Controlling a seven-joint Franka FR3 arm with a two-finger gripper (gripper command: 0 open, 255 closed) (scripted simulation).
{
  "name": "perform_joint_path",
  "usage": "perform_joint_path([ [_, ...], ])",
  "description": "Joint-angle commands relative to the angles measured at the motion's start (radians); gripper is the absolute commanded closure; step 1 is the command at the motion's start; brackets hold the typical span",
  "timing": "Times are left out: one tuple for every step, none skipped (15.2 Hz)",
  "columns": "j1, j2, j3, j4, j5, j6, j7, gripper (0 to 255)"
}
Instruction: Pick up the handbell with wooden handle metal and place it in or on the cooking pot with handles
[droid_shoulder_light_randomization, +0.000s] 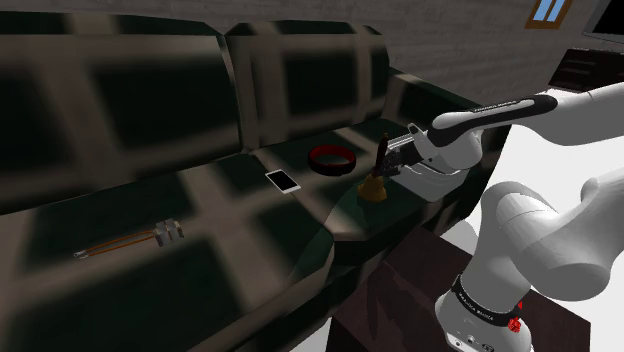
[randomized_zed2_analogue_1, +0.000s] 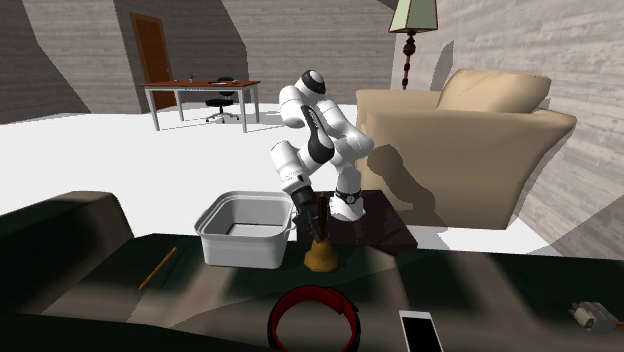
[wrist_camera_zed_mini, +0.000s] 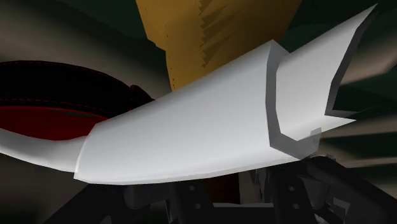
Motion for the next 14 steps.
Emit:
perform_joint_path([
  [0.0,0.0,0.0,0.0,0.0,0.0,0.0,255],
  [0.0,0.0,0.0,0.0,0.0,0.0,0.0,255],
  [0.0,0.0,0.0,0.0,0.0,0.0,0.0,255],
  [0.0,0.0,0.0,-0.001,0.0,0.0,0.0,255],
  [0.0,0.0,-0.001,-0.001,0.0,0.0,0.0,255],
  [0.0,0.0,-0.001,0.0,0.0,0.0,0.0,255],
  [-0.015,-0.001,0.02,0.001,0.001,-0.012,0.009,255],
  [-0.03,-0.002,0.04,0.003,0.001,-0.025,0.019,255],
  [-0.044,-0.004,0.06,0.005,0.002,-0.038,0.028,255],
  [-0.058,-0.006,0.079,0.007,0.003,-0.05,0.038,255],
  [-0.072,-0.008,0.099,0.009,0.003,-0.063,0.047,255],
  [-0.085,-0.011,0.117,0.012,0.004,-0.076,0.057,255],
  [-0.097,-0.014,0.136,0.015,0.004,-0.089,0.066,255],
  [-0.109,-0.017,0.154,0.018,0.005,-0.101,0.076,255],
])
